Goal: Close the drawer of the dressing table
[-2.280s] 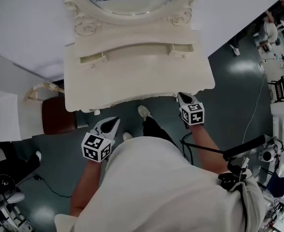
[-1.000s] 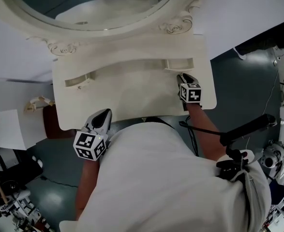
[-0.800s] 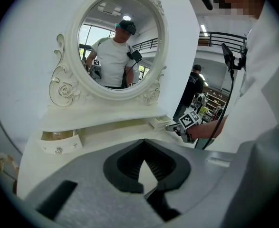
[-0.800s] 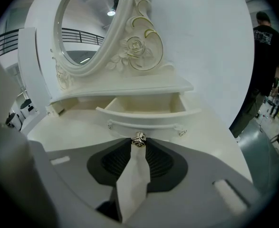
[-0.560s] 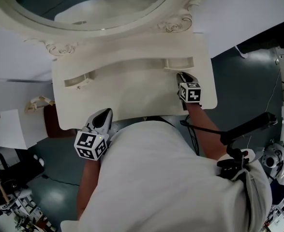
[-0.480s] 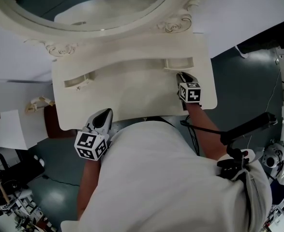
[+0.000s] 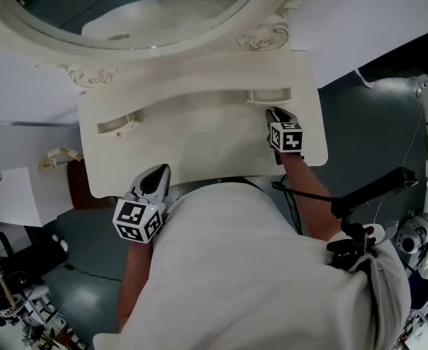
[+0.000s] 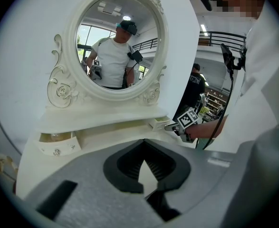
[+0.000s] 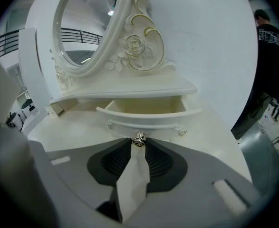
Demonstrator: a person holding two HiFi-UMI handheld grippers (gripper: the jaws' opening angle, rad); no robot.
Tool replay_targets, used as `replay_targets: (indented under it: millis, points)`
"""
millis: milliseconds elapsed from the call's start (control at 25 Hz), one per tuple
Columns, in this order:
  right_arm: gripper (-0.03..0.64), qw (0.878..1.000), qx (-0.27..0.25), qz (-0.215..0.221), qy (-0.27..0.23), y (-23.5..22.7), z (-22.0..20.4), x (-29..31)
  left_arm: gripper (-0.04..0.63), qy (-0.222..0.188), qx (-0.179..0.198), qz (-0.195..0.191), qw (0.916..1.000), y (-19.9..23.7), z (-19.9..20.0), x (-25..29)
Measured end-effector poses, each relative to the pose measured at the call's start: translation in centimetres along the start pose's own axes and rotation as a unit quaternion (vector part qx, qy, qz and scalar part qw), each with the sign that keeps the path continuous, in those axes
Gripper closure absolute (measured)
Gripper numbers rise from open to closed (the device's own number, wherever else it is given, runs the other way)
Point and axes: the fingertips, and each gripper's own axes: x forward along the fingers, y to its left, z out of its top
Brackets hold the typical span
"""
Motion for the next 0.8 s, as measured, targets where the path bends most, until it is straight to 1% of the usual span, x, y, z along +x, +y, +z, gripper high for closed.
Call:
replay_targets:
  millis: [800]
  points:
    - [0.522,1.000,-0.009,0.002,-0.008,-1.0,2.3,1.1,0.592,-0.007,-0.008,0.021,0.9997,-0.6,-0.3,-0.9]
